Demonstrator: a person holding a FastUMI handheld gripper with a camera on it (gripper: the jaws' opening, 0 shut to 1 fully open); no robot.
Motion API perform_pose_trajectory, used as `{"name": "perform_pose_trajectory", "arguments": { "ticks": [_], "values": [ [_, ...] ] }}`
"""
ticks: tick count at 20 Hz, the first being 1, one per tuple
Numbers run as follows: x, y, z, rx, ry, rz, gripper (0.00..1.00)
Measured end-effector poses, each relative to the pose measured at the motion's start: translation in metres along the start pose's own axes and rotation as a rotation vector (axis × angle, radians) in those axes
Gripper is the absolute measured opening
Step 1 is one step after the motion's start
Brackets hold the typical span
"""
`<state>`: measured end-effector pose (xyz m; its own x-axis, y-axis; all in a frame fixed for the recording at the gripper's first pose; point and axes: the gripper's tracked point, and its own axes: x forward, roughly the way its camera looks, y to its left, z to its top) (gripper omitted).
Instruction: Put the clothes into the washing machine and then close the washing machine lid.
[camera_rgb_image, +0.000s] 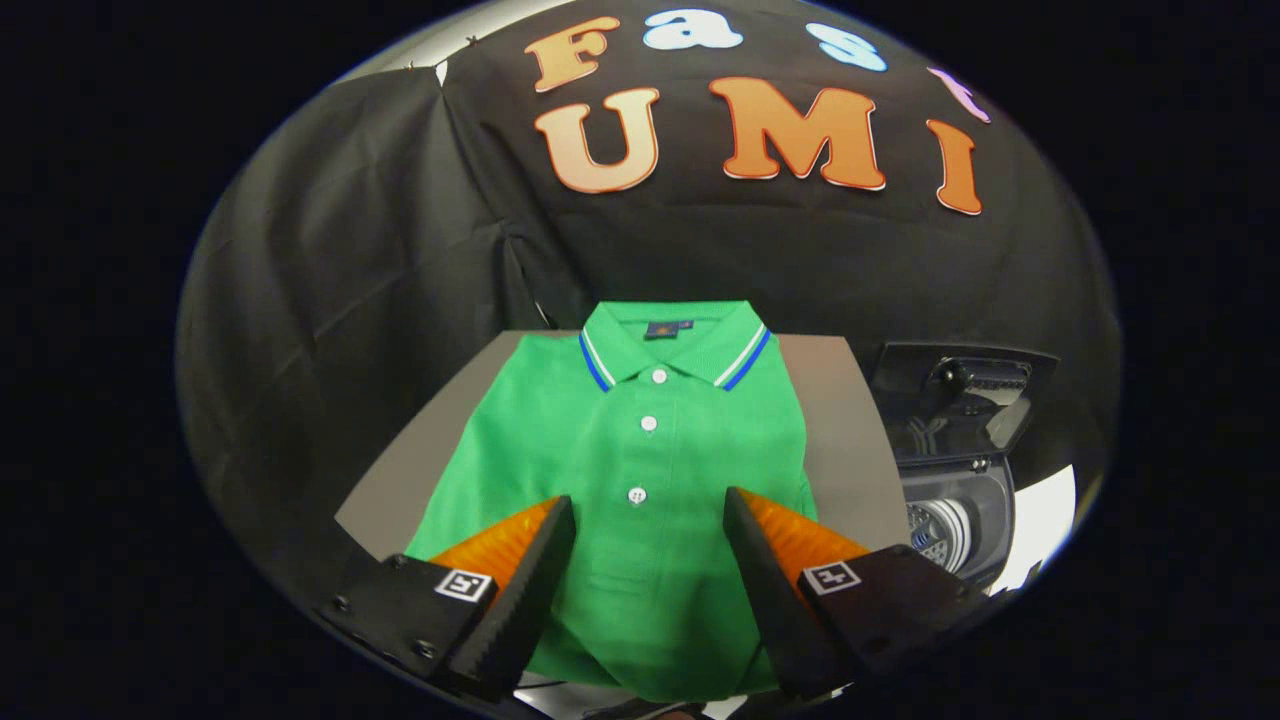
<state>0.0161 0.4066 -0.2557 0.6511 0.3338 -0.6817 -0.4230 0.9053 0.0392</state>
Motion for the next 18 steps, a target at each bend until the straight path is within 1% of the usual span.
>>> {"name": "perform_pose_trajectory", "arguments": {
  "ticks": [1,4,5,7,8,9,13,14,15,16,17,18],
  "values": [
    [0.002,0.0,-0.003,-0.019,0.02,0.002,0.97],
    [0.001,0.003,-0.005,-0.034,0.046,0.051,0.9],
    [0.0,0.0,-0.003,-0.034,0.057,0.055,0.88],
    [0.0,-0.003,-0.003,-0.057,0.058,0.057,0.74],
    [-0.001,-0.003,-0.002,-0.07,0.053,0.058,0.69],
    [0.0,-0.003,-0.002,-0.087,0.052,0.056,0.69],
    [0.001,0.005,-0.003,-0.161,0.049,0.131,0.28],
    [-0.002,0.004,-0.004,-0.156,0.052,0.151,0.2],
    [-0.004,0.005,-0.002,-0.132,0.043,0.166,0.19],
    [0.007,0.007,0.0,-0.098,0.018,0.186,0.12],
    [-0.005,0.004,0.002,-0.074,-0.013,0.203,0.09],
    [-0.005,0.004,0.005,-0.057,-0.062,0.208,0.08]
  ]
}}
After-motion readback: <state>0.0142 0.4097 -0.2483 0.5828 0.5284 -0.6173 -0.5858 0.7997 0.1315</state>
